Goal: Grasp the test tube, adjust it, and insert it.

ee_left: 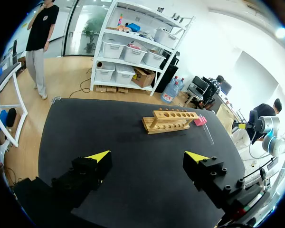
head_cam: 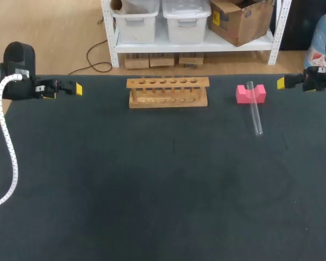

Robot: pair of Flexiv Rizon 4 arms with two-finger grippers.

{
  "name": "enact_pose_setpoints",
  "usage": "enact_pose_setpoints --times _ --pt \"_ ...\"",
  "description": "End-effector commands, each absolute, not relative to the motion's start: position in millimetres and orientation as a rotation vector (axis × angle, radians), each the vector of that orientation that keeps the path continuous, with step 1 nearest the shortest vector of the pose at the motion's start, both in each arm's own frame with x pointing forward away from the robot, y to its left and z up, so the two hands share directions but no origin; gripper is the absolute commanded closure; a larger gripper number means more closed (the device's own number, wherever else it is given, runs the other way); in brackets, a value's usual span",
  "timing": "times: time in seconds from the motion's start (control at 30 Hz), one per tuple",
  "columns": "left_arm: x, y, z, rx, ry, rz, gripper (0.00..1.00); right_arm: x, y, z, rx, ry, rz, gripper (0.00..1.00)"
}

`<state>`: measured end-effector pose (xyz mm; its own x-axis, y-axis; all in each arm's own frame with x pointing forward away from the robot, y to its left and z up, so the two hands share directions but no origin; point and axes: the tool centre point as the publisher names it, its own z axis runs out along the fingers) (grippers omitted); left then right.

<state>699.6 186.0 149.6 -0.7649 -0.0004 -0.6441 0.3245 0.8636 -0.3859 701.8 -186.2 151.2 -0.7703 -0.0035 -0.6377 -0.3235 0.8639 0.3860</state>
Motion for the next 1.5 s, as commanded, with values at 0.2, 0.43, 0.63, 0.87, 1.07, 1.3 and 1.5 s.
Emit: enact_pose_setpoints --times 0.2,0.43,0.63,0.87,1.07,1.3,1.5 --pt "699.9 184.6 150.7 0.230 2.378 -0.633 0.00 701.2 -185.9 151.3 -0.234 2.380 0.638 0.00" --pt "699.9 184.6 150.7 0.230 2.378 -0.633 0.00 701.2 -185.9 151.3 -0.234 2.380 0.638 0.00" --pt "717.9 188.9 153.7 0.351 2.348 -0.738 0.00 701.2 -185.9 151.3 -0.234 2.380 0.638 0.00" --pt "738.5 194.4 159.2 0.667 2.203 -0.864 0.00 701.2 -185.9 151.3 -0.234 2.380 0.638 0.00" --pt "754.2 193.6 157.1 0.908 2.051 -0.975 0.00 701.2 -185.9 151.3 -0.234 2.380 0.638 0.00" --pt "765.8 183.6 151.8 1.132 1.839 -1.153 0.00 701.2 -185.9 151.3 -0.234 2.380 0.638 0.00" --pt "780.3 169.6 140.0 1.217 1.747 -1.197 0.00 701.2 -185.9 151.3 -0.234 2.380 0.638 0.00"
